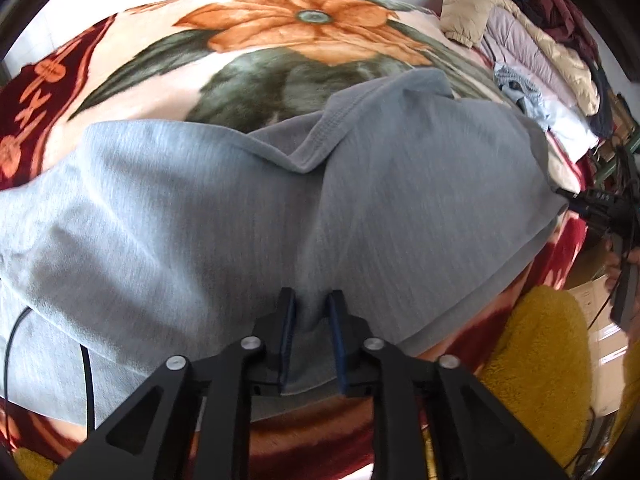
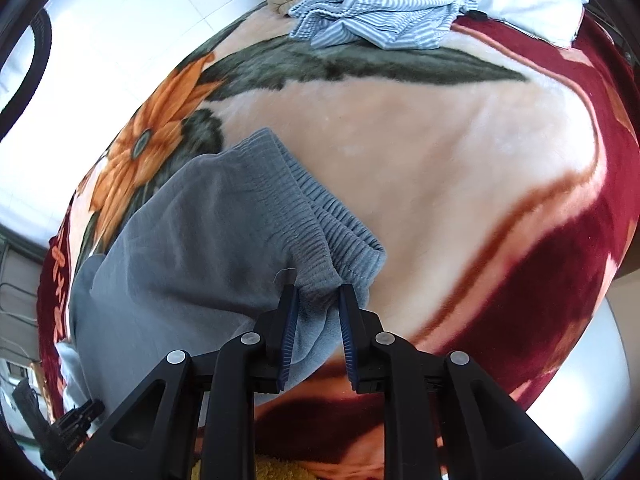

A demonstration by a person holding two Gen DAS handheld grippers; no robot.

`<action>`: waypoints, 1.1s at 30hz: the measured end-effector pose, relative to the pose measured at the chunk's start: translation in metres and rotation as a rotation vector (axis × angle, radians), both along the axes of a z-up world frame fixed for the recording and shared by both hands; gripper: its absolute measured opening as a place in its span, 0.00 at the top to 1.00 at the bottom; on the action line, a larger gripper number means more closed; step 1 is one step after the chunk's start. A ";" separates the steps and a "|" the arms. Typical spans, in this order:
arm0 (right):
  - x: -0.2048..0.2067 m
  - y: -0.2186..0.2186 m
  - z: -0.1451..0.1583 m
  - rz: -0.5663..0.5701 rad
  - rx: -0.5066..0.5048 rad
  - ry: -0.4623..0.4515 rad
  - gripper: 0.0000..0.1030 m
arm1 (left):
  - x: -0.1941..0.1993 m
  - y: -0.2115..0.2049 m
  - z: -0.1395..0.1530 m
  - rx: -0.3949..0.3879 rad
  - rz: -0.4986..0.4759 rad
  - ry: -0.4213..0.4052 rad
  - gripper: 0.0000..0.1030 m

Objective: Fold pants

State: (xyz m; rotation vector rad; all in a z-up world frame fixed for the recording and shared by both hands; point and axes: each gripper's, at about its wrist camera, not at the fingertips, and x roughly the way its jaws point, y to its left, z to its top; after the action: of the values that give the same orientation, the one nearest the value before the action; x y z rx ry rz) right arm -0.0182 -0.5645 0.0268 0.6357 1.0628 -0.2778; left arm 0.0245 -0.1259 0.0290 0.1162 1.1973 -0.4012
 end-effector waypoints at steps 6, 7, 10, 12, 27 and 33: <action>0.008 0.005 -0.013 -0.011 -0.027 0.037 0.79 | -0.002 -0.011 -0.005 0.049 -0.037 -0.032 0.96; 0.007 0.006 -0.011 -0.018 -0.039 0.029 0.81 | -0.002 -0.012 -0.003 0.060 -0.059 -0.034 0.96; -0.003 0.007 0.012 -0.034 -0.108 -0.045 0.88 | -0.008 -0.005 0.017 0.027 -0.090 -0.036 0.96; -0.012 0.008 0.033 -0.031 -0.184 -0.101 0.90 | -0.014 -0.003 0.031 0.023 -0.104 -0.049 0.96; -0.013 0.008 -0.003 0.027 -0.260 0.038 0.71 | -0.034 -0.013 0.008 0.154 -0.171 -0.023 0.77; -0.022 0.026 0.028 0.057 -0.335 0.015 0.71 | -0.029 0.026 0.038 0.144 -0.056 -0.104 0.60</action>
State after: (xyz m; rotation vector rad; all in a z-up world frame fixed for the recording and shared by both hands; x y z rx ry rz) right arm -0.0400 -0.5387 0.0546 0.3025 1.0182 -0.4014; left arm -0.0050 -0.1000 0.0672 0.2926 1.1211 -0.3532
